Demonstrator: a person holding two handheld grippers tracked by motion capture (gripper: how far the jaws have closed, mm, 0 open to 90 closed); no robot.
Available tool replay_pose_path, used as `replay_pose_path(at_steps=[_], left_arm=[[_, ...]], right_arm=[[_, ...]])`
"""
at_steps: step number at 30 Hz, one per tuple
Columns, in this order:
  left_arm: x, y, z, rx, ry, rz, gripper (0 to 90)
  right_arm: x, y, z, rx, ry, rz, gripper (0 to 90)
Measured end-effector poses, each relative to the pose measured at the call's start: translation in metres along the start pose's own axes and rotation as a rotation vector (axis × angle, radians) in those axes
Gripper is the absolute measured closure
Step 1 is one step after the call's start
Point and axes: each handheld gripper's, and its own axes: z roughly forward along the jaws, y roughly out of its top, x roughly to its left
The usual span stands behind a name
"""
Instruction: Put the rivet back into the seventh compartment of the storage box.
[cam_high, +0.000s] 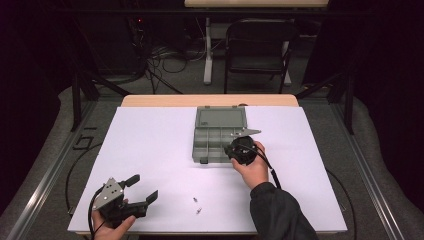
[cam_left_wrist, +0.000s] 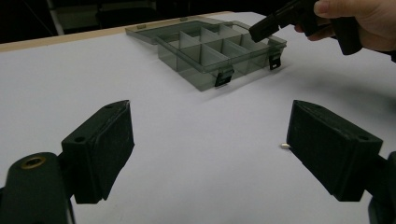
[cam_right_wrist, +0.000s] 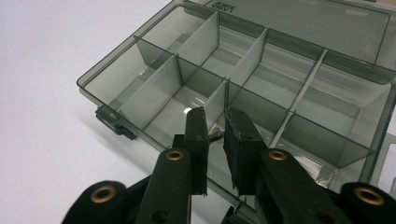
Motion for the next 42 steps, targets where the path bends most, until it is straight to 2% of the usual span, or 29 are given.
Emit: replay_pose_path(at_steps=[13,24,30,33,34,35,37,38,42], left_arm=[[0.000,0.000,0.000,0.001,-0.004,-0.001,14.7],[0.000,0.000,0.000,0.002,-0.006,0.003,14.7],[0.000,0.000,0.000,0.001,-0.005,-0.001,14.7],[0.000,0.000,0.000,0.001,-0.005,0.001,14.7],[0.000,0.000,0.000,0.001,-0.005,0.000,14.7],[0.000,0.000,0.000,0.002,-0.005,-0.001,14.7],[0.000,0.000,0.000,0.002,-0.005,-0.001,14.7],[0.000,0.000,0.000,0.002,-0.005,0.000,14.7],[0.000,0.000,0.000,0.003,-0.005,0.002,14.7]], right_arm=[[0.001,-0.002,0.008,0.015,-0.018,-0.007,80.0],[0.001,-0.003,0.011,0.026,-0.015,-0.012,79.7],[0.001,-0.003,0.011,0.018,-0.022,-0.011,70.5],[0.002,-0.002,0.008,-0.001,-0.015,-0.011,61.1],[0.002,-0.002,0.008,-0.001,-0.015,-0.011,61.1],[0.003,-0.002,0.006,-0.006,-0.017,-0.008,56.3],[0.003,-0.001,0.005,-0.011,-0.016,-0.008,53.8],[0.004,-0.001,0.003,-0.015,-0.024,-0.015,49.8],[0.006,-0.001,-0.001,-0.027,-0.038,-0.036,43.2]])
